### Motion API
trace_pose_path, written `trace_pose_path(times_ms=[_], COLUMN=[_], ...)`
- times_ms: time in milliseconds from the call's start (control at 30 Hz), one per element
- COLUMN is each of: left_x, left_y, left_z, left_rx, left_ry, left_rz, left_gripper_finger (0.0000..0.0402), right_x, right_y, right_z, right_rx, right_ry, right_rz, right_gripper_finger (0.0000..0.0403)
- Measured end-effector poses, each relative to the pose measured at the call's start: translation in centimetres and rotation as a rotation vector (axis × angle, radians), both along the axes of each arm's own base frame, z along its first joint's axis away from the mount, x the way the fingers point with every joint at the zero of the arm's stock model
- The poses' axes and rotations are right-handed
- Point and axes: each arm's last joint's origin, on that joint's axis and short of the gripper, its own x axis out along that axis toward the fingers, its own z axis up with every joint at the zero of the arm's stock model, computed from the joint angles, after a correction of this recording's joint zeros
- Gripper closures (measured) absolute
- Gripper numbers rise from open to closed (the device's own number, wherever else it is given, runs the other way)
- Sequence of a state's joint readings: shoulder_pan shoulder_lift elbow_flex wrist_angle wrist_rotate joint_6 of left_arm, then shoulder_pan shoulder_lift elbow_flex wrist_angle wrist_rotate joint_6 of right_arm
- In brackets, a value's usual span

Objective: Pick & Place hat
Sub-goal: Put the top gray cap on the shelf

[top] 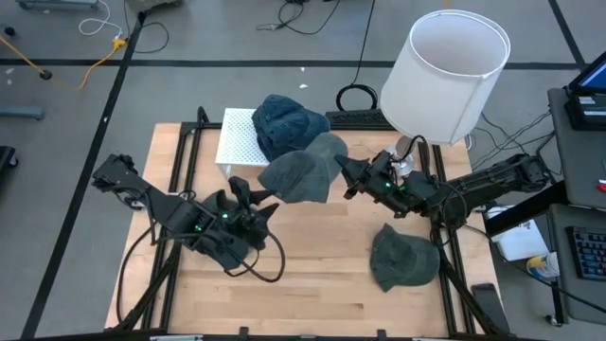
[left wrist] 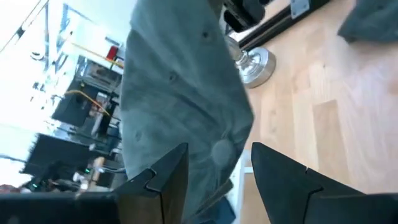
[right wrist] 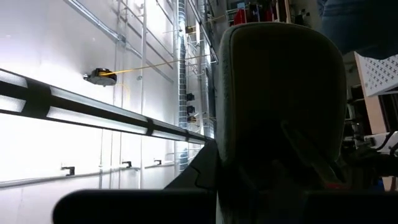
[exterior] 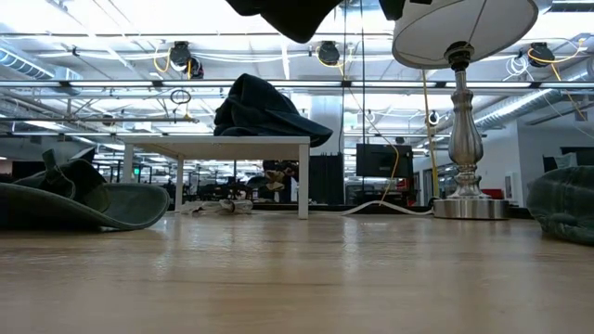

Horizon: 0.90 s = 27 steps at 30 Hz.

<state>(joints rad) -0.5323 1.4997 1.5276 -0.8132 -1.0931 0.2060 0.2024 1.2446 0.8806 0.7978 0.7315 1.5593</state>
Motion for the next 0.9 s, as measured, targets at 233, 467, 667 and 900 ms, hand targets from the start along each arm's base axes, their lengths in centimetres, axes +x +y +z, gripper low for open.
trace_pose_path(times_ms=[233,467,667,900], left_x=[0.8,1.7,2.2,2.2], left_y=[-0.5,0.1,0.7,0.2], left_z=[-1.0,-1.6,-1.6,-0.9], left_rx=[0.072,0.134,0.136,0.080], left_ry=[0.076,0.065,0.043,-0.049], left_rz=[-0.025,0.062,0.109,0.103], left_gripper_finger=[0.0211,0.0198,0.0213,0.0249], right_x=[0.0,0.0,-0.2,-0.2], right_y=[0.0,0.2,0.8,0.9], right_z=[0.0,0.1,0.1,0.1], right_rx=[0.000,0.001,0.002,-0.010], right_ry=[-0.003,-0.009,-0.013,-0.006], right_rz=[0.000,0.008,0.030,0.031], right_gripper_finger=[0.0394,0.0394,0.0394,0.0394])
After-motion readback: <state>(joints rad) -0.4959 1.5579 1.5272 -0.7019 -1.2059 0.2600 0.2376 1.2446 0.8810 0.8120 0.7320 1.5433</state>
